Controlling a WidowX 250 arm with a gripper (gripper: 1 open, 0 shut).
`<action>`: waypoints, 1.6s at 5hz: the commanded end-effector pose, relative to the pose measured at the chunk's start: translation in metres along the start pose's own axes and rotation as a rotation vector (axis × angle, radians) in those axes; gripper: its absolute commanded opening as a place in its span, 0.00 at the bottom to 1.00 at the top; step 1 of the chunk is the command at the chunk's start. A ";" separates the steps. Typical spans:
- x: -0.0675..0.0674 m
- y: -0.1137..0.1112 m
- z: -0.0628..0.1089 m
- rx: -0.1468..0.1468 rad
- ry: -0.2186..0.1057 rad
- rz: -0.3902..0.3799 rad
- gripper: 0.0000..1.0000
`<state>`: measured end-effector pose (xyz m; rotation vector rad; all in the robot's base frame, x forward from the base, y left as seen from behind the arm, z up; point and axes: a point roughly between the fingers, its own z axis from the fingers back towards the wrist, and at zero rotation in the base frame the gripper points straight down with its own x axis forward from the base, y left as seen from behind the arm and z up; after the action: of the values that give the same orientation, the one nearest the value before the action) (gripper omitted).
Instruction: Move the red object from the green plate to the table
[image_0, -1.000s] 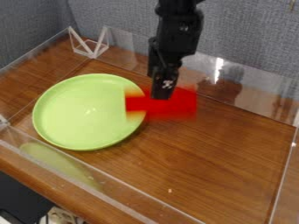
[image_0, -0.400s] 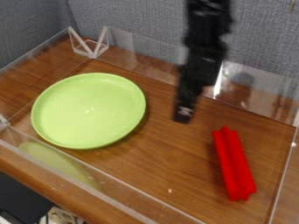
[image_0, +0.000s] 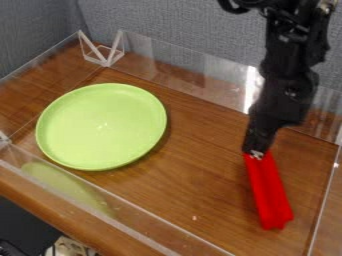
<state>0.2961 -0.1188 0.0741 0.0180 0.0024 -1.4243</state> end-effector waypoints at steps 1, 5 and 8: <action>0.002 0.005 -0.001 0.016 -0.053 0.008 0.00; 0.008 0.005 -0.045 -0.067 -0.116 0.020 0.00; -0.024 0.022 -0.047 -0.176 -0.125 -0.077 0.00</action>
<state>0.3102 -0.0942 0.0217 -0.2328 0.0443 -1.4946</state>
